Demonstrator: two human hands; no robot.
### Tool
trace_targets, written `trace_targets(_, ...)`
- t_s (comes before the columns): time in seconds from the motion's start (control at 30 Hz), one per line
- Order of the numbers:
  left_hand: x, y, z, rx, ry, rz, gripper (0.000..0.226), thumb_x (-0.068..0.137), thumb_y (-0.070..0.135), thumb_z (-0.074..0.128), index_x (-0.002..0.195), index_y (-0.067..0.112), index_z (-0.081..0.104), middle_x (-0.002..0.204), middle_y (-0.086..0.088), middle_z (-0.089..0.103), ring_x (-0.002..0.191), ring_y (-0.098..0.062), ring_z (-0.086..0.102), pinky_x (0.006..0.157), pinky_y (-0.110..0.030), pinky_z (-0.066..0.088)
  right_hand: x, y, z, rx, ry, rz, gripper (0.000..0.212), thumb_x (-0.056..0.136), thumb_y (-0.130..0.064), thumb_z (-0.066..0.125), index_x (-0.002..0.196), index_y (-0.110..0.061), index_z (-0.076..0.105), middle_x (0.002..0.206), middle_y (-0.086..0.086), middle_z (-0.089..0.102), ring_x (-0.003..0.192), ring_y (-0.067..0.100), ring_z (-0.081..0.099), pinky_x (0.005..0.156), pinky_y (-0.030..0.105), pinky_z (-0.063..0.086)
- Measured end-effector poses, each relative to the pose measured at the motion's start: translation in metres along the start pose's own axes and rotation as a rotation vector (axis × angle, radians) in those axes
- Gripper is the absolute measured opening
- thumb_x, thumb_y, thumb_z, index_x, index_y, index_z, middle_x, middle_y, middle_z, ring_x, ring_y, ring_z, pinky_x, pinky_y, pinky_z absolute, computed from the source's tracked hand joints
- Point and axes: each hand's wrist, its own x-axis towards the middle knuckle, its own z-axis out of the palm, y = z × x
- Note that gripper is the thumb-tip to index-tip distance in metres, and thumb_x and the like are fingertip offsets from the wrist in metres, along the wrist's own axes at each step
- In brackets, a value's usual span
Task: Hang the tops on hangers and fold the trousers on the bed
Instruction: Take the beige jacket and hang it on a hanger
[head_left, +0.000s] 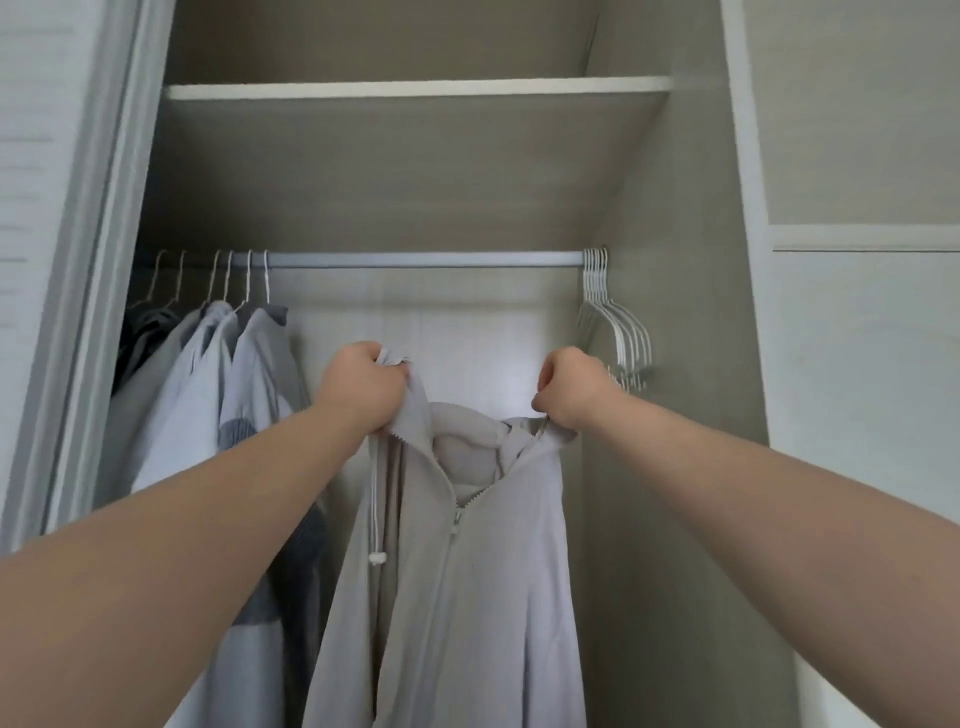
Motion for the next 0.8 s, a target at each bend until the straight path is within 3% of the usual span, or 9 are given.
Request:
trace_targets(0.1,0.022,0.009,0.019,-0.04,-0.012,0.0,0.036,0.094,0.02,0.062,0.063,0.012,0.046,0.067,-0.009,0.051,0.073,-0.03,0.054,0.071,-0.041,0.054,0.033,-0.002,-0.002,-0.226,-0.005,-0.053,0.017,0.088,-0.009,0.057,0.104,-0.006,0.062,0.115,0.016,0.065,0.1,0.034,0.064,0.077,0.034,0.052)
trace_targets(0.17,0.035,0.016,0.032,-0.011,-0.04,0.034,0.035,0.094,0.021,0.063,0.063,0.011,0.049,0.07,-0.013,0.057,0.077,-0.036,0.062,0.079,-0.047,0.058,0.056,-0.002,-0.008,-0.459,0.14,-0.16,0.018,0.088,-0.011,0.054,0.105,-0.013,0.058,0.12,0.014,0.062,0.107,0.034,0.06,0.08,0.036,0.046)
trace_targets(0.23,0.048,0.02,0.043,0.033,-0.05,0.074,0.033,0.094,0.022,0.063,0.065,0.011,0.051,0.071,-0.012,0.059,0.087,-0.04,0.067,0.08,-0.046,0.059,0.079,0.002,-0.014,-0.706,0.322,-0.218,0.031,0.09,-0.015,0.052,0.12,-0.017,0.058,0.127,0.011,0.058,0.12,0.033,0.053,0.092,0.039,0.041)
trace_targets(0.37,0.068,0.019,0.061,0.089,-0.032,0.11,0.032,0.094,0.019,0.061,0.065,0.013,0.049,0.063,-0.007,0.051,0.071,-0.033,0.053,0.062,-0.031,0.044,0.113,0.024,-0.02,-0.925,0.374,-0.044,0.041,0.098,-0.016,0.039,0.137,-0.018,0.051,0.14,0.011,0.049,0.128,0.032,0.043,0.1,0.038,0.032)
trace_targets(0.47,0.076,0.016,0.069,0.145,-0.019,0.119,0.032,0.094,0.018,0.059,0.065,0.014,0.046,0.063,-0.005,0.049,0.068,-0.029,0.048,0.051,-0.028,0.034,0.126,0.042,-0.016,-0.993,0.37,0.006,0.042,0.101,-0.014,0.033,0.14,-0.017,0.05,0.142,0.011,0.048,0.128,0.031,0.043,0.099,0.035,0.032)
trace_targets(0.8,0.082,0.01,0.08,0.125,-0.031,0.107,0.025,0.095,0.017,0.058,0.072,0.012,0.051,0.071,-0.01,0.054,0.072,-0.032,0.054,0.068,-0.037,0.052,0.15,0.041,-0.034,-0.778,0.42,-0.002,0.038,0.096,-0.004,0.041,0.128,-0.01,0.061,0.129,0.017,0.06,0.12,0.039,0.057,0.094,0.039,0.044)
